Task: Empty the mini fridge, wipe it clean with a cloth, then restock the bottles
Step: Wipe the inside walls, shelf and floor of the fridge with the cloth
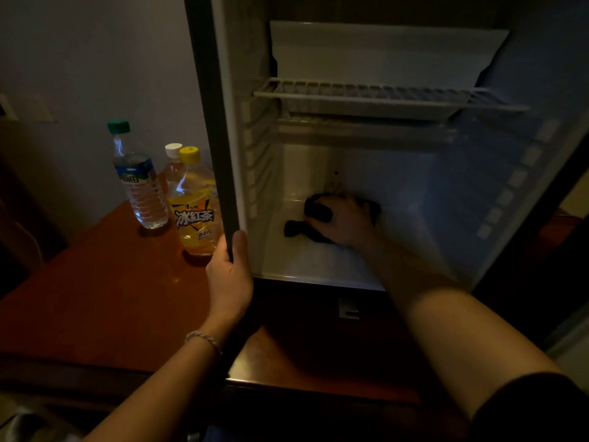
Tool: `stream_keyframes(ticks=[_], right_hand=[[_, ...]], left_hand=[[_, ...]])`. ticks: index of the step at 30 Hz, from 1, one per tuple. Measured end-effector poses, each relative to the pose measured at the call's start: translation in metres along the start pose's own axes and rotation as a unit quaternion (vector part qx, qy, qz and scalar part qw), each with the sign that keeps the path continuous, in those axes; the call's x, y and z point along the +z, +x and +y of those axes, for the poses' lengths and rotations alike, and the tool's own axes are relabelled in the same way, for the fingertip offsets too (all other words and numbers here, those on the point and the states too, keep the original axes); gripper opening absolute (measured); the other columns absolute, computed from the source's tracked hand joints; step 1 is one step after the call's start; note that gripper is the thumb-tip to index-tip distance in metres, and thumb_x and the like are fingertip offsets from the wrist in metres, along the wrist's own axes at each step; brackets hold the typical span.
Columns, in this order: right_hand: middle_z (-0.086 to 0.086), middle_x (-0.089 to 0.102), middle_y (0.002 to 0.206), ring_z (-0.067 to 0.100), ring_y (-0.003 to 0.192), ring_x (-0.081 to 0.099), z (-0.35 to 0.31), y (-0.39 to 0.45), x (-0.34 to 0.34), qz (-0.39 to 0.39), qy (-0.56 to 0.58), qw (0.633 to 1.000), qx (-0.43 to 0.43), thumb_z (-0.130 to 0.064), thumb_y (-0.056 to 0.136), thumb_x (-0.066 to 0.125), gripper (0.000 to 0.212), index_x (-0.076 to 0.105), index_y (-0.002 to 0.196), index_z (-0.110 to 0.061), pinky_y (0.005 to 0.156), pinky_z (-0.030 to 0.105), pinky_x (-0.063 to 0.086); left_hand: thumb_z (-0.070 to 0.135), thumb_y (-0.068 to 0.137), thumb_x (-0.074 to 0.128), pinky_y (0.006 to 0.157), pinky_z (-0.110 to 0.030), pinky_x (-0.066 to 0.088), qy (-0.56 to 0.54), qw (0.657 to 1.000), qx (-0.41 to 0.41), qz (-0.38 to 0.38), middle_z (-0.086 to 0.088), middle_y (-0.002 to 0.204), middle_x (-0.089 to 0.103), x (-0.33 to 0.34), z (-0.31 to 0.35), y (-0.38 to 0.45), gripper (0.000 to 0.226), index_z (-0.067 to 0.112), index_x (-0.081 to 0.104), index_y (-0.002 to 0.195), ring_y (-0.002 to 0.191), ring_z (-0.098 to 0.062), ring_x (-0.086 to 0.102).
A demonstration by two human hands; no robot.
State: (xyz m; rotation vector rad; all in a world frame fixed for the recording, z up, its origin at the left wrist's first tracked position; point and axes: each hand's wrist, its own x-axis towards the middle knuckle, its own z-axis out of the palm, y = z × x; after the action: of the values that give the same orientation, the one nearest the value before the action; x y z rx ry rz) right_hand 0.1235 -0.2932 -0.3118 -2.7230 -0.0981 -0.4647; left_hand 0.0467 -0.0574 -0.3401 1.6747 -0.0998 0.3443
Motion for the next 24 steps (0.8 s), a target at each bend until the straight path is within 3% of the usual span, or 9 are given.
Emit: stream_keyframes(ticks=[4, 8, 11, 13, 17, 19, 21, 24], right_hand=[[-0.01, 0.064, 0.124, 0.024, 0.124, 0.052, -0.006, -0.015, -0.002, 0.0, 0.012, 1.0, -0.008, -0.066, 0.078, 0.055, 0.045, 0.065, 0.112, -0.038, 0.1, 0.053, 0.042], [-0.01, 0.065, 0.123, 0.025, 0.118, 0.055, -0.017, -0.046, -0.009, 0.006, 0.008, 1.0, -0.025, -0.056, 0.084, 0.065, 0.037, 0.066, 0.116, -0.036, 0.096, 0.044, 0.044], [-0.015, 0.064, 0.124, 0.022, 0.122, 0.051, -0.023, -0.074, -0.012, 0.013, 0.018, 0.999, -0.048, -0.061, 0.082, 0.064, 0.04, 0.065, 0.115, -0.039, 0.096, 0.046, 0.044], [-0.018, 0.061, 0.126, 0.018, 0.125, 0.047, -0.021, -0.089, -0.016, -0.008, 0.013, 0.998, -0.056, -0.062, 0.081, 0.064, 0.041, 0.065, 0.115, -0.04, 0.099, 0.046, 0.042], [-0.017, 0.058, 0.13, 0.015, 0.128, 0.041, -0.012, -0.11, -0.033, -0.035, -0.013, 0.998, -0.057, -0.063, 0.084, 0.061, 0.042, 0.063, 0.119, -0.041, 0.103, 0.044, 0.038], [-0.017, 0.058, 0.129, 0.016, 0.128, 0.041, -0.007, -0.115, -0.035, -0.03, -0.014, 0.998, -0.06, -0.064, 0.085, 0.06, 0.041, 0.063, 0.119, -0.04, 0.103, 0.044, 0.038], [-0.019, 0.058, 0.127, 0.015, 0.127, 0.041, -0.005, -0.113, -0.033, -0.025, -0.02, 0.998, -0.062, -0.064, 0.085, 0.06, 0.039, 0.063, 0.117, -0.042, 0.102, 0.045, 0.038], [-0.02, 0.058, 0.127, 0.015, 0.127, 0.041, -0.002, -0.102, -0.028, -0.027, -0.022, 0.998, -0.052, -0.064, 0.084, 0.059, 0.04, 0.061, 0.118, -0.043, 0.101, 0.045, 0.037]], left_hand=[[0.067, 0.092, 0.031, 0.068, -0.021, 0.049, 0.025, 1.0, -0.004, 0.007, 0.012, 0.093, 0.062, 0.0, -0.002, 0.001, 0.034, 0.042, 0.054, 0.097, 0.08, 0.005, 0.06], [0.068, 0.095, 0.031, 0.076, -0.034, 0.055, 0.045, 0.999, -0.005, 0.013, 0.011, 0.094, 0.063, 0.001, -0.004, 0.001, 0.036, 0.04, 0.053, 0.095, 0.089, -0.008, 0.063], [0.073, 0.094, 0.03, 0.071, -0.041, 0.052, 0.054, 0.998, -0.004, 0.024, 0.002, 0.087, 0.061, 0.002, -0.004, 0.001, 0.047, 0.033, 0.055, 0.095, 0.082, -0.019, 0.062], [0.073, 0.093, 0.028, 0.068, -0.039, 0.048, 0.059, 0.998, -0.004, 0.03, -0.001, 0.083, 0.06, 0.002, -0.001, -0.001, 0.053, 0.028, 0.055, 0.097, 0.076, -0.017, 0.058], [0.076, 0.091, 0.027, 0.07, -0.041, 0.049, 0.058, 0.998, 0.001, 0.026, -0.004, 0.087, 0.061, 0.003, 0.0, -0.002, 0.046, 0.037, 0.051, 0.089, 0.077, -0.016, 0.058], [0.082, 0.087, 0.025, 0.066, -0.041, 0.045, 0.059, 0.998, 0.007, 0.032, -0.003, 0.081, 0.058, 0.002, -0.001, -0.001, 0.058, 0.032, 0.053, 0.09, 0.073, -0.016, 0.055], [0.09, 0.081, 0.023, 0.075, -0.04, 0.05, 0.056, 0.998, 0.005, 0.036, 0.004, 0.088, 0.062, 0.002, -0.004, 0.001, 0.077, 0.024, 0.058, 0.102, 0.082, -0.012, 0.06], [0.094, 0.078, 0.018, 0.095, -0.051, 0.052, 0.072, 0.996, -0.013, 0.049, -0.009, 0.115, 0.066, 0.004, -0.006, 0.003, 0.104, 0.011, 0.054, 0.131, 0.108, -0.027, 0.062]])
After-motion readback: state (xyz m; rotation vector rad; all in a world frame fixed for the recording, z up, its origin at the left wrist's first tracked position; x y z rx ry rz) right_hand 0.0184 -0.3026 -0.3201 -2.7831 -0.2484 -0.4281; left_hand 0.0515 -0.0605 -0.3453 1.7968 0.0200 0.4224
